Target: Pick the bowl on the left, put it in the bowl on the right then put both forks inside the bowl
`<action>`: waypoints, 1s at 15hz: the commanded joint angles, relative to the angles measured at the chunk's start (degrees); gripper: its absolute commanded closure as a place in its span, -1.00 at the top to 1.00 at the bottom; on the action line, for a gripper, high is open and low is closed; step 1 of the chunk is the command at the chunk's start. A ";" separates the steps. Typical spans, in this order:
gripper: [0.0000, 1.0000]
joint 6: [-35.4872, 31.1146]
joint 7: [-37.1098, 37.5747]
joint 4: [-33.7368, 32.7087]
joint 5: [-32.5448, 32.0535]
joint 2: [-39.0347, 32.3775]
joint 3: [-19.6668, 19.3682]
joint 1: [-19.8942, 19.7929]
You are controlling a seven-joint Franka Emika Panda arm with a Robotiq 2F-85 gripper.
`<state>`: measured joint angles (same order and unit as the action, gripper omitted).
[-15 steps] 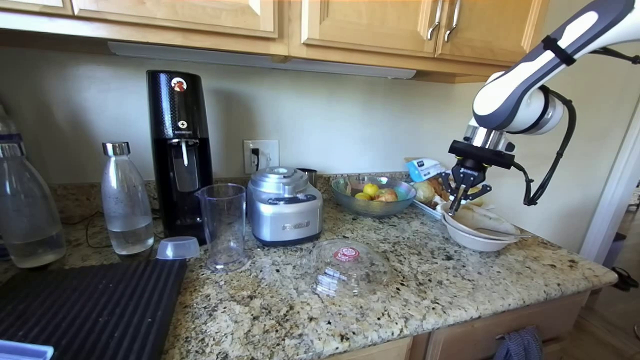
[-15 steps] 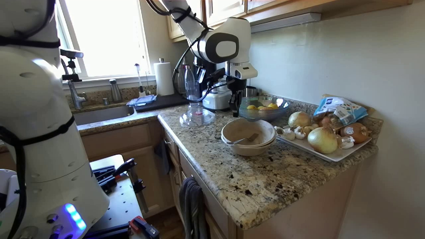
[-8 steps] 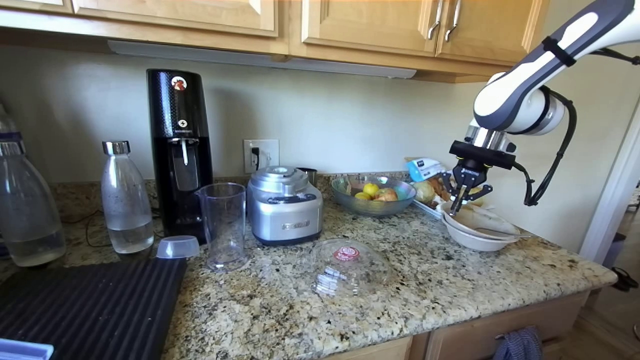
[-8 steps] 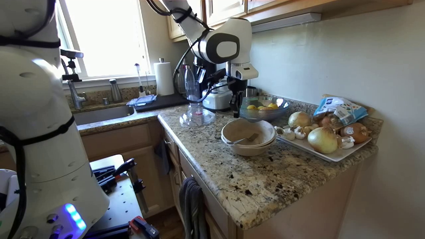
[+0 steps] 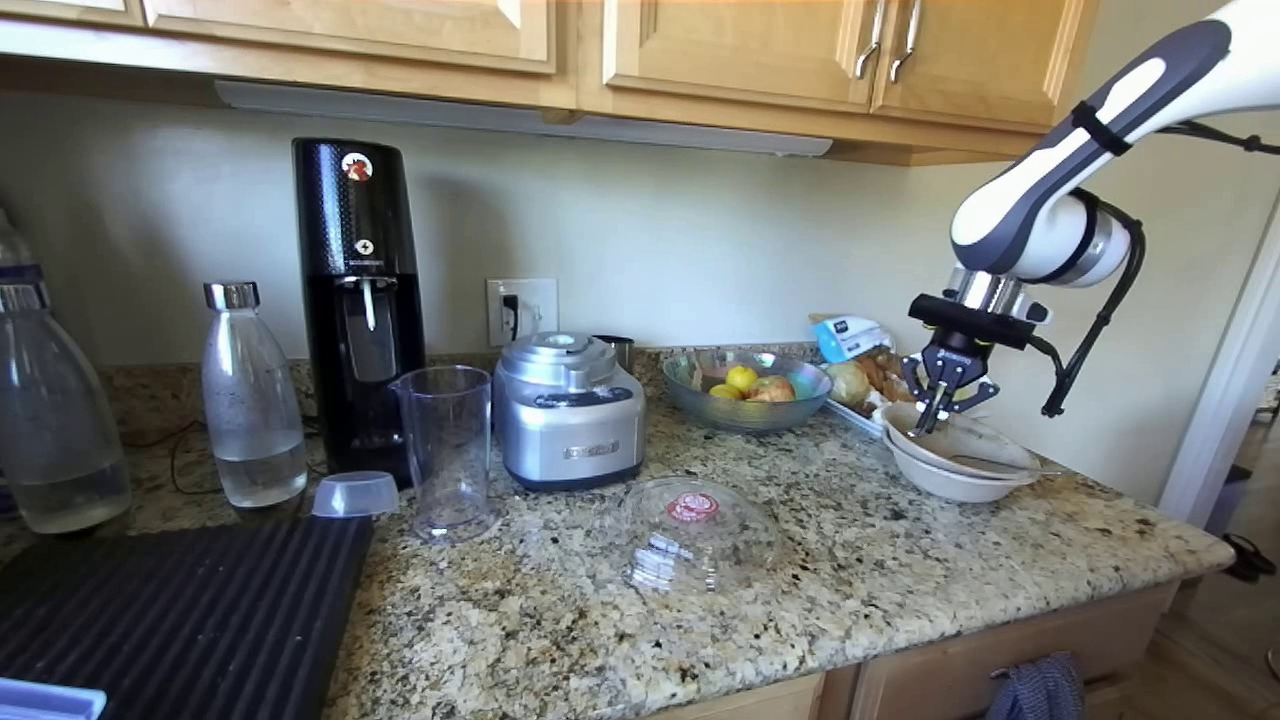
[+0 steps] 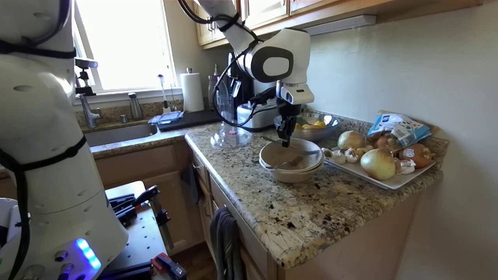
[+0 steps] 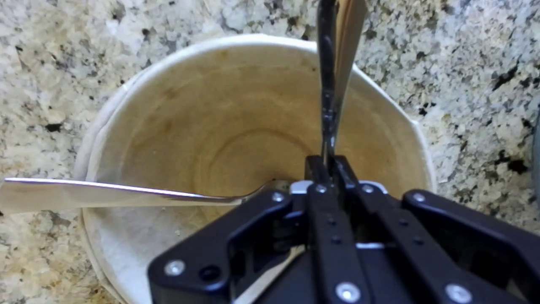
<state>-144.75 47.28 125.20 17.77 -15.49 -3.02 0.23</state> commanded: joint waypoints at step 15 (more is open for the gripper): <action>-0.94 9.34 0.37 -3.27 4.22 -2.72 -0.01 -1.16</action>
<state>-137.62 47.28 121.41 20.71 -18.86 -3.02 -0.64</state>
